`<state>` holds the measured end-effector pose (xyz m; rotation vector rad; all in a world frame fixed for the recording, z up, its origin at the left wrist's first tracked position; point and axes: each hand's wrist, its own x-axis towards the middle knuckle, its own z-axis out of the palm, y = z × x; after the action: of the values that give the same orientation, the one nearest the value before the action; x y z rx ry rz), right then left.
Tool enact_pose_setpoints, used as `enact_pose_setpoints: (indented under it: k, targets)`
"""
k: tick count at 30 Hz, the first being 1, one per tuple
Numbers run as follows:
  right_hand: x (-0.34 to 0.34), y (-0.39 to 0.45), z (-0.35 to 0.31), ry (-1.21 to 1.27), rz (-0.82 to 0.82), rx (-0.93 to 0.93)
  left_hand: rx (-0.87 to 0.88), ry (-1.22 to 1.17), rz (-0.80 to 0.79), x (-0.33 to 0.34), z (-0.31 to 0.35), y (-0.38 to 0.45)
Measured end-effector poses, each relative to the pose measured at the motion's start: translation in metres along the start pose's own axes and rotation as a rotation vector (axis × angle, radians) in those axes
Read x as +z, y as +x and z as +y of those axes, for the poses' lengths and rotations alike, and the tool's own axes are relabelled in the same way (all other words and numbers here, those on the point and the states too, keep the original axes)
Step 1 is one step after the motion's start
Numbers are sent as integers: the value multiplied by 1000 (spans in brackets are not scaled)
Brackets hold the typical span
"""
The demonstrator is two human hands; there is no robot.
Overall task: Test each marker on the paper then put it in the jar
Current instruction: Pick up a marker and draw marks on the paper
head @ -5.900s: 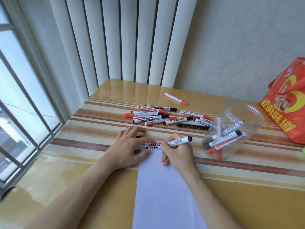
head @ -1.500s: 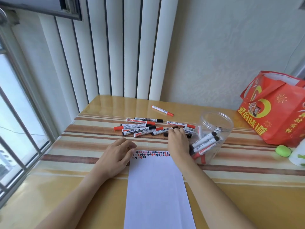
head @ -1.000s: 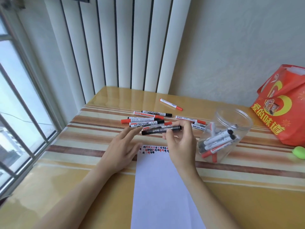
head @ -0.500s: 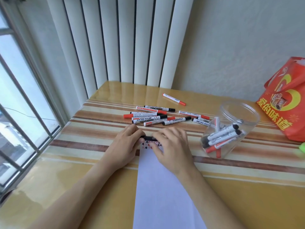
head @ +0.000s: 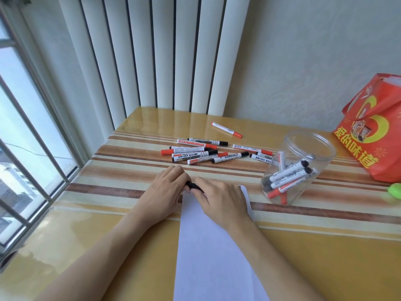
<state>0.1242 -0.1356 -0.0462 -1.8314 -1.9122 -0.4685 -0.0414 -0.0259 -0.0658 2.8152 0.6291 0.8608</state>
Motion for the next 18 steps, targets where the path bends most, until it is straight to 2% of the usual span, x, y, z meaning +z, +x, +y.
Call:
enact_pose_setpoints:
  k: [3, 6, 10, 16, 18]
  targets:
    - [-1, 1, -2, -51, 1, 5, 6, 25, 10, 0, 2, 0]
    - [-3, -1, 2, -144, -8, 114, -22, 17, 55, -2, 1, 0]
    - [-9, -4, 23, -100, 31, 224, -88, 14, 72, 1, -2, 0]
    - [-11, -5, 30, 476, 104, 391, -257, 47, 2, 9, -9, -1]
    - [-14, -4, 30, 794, 129, 520, -277, 55, -8, 10, -9, -1]
